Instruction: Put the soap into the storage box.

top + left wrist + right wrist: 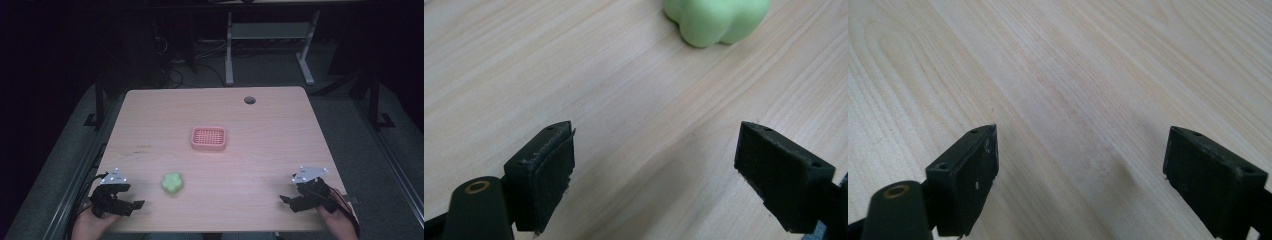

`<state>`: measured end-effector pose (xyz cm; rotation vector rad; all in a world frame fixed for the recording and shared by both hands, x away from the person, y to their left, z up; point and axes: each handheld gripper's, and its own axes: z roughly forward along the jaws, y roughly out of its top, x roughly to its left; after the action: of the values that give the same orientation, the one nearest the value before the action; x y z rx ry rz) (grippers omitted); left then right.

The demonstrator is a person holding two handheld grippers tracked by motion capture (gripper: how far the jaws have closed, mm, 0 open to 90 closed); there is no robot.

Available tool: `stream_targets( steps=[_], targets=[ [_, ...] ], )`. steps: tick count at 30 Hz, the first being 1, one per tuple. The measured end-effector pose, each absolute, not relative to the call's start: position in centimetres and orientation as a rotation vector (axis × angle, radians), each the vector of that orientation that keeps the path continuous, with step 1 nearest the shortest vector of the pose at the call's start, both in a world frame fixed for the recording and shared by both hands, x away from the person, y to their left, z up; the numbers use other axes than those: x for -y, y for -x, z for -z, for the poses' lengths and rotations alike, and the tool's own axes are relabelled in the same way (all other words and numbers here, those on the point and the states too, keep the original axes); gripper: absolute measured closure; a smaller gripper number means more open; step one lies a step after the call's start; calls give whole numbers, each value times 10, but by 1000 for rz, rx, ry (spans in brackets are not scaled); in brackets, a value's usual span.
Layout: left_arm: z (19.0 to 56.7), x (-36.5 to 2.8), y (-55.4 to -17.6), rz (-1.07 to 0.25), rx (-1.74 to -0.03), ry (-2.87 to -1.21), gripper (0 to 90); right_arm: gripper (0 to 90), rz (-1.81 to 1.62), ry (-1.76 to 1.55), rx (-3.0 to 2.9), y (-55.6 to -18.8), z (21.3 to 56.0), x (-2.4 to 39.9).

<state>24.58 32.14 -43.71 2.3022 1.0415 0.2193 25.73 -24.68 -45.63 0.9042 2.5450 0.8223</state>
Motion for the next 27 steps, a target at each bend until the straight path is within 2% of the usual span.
stream_targets(
  steps=[27],
  targets=[
    [417,-283,-260,-217,-933,-2442,164,140,-833,-937,-2545,-255,458,247]
  ],
)
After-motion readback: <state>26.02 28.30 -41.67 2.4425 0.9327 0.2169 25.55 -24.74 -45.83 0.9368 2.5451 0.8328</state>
